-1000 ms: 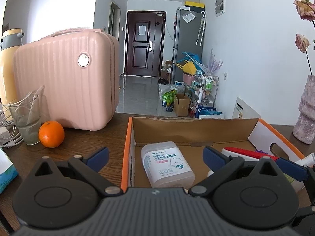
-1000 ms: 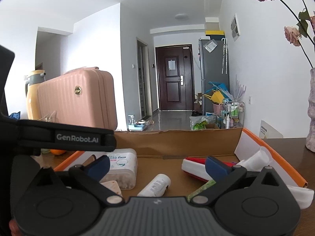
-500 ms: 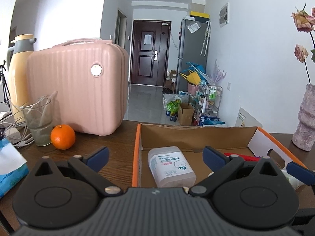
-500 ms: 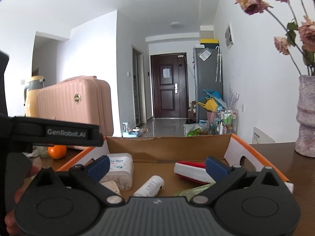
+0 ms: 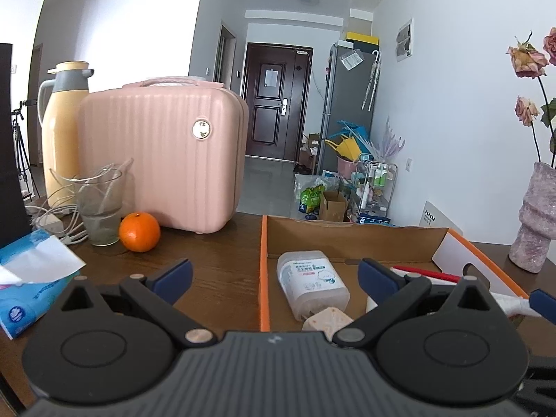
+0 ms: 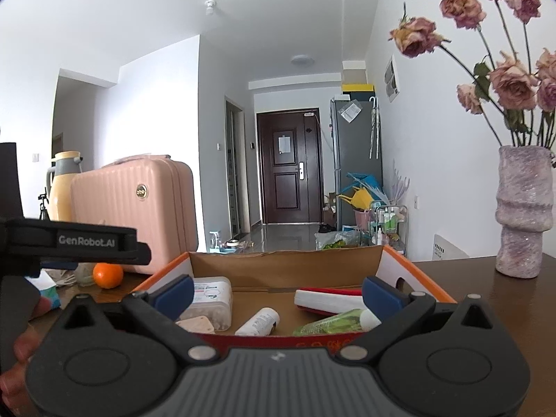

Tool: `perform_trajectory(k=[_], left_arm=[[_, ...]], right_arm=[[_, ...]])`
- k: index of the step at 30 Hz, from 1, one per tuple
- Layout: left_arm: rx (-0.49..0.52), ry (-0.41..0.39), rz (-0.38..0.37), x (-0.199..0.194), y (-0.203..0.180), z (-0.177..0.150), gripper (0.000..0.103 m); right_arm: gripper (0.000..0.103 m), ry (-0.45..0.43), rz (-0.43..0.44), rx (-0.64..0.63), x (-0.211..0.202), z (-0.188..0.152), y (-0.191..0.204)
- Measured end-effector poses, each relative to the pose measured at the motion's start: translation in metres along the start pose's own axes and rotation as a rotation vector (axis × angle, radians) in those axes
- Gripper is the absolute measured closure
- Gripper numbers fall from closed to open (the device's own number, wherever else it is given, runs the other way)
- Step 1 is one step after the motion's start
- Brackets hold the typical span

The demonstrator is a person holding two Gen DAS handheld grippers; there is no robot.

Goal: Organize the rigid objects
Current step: 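Withdraw both tools from the red box back over the table, then close the right tool on the blue gear-edged cap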

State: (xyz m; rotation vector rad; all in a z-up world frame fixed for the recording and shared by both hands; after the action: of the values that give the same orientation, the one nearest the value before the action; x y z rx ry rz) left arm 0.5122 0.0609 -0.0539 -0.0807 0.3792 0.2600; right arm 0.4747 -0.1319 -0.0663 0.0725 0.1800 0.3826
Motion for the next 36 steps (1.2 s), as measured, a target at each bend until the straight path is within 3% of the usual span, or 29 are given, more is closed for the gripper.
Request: perform_trajectory(k=[19,36], left_arm=[[0.019,0.003,-0.031,-0.071,0.009,-0.03,0.0],[0.043,0.069,-0.062,-0.11,0.01,-0.068,0.0]], right_arm=[[0.0,-0.036,-0.063,0.016,-0.081,-0.006,0.0],[0.0,0.011,-0.106,0.027,-0.133,-0.029,-0.003]])
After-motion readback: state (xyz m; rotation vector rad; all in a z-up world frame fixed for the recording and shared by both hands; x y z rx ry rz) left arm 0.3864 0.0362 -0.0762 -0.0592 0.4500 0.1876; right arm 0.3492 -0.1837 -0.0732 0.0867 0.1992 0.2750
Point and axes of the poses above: each gripper's, at about its wrist camera, not at the fingertips, and x roughly the way its jaws point, y to its left, z to its top, the point moved 9 cm from there along x, roughly the way its jaws point, and after that the axes turned 10 degrees about z, right-handed, at the moved point
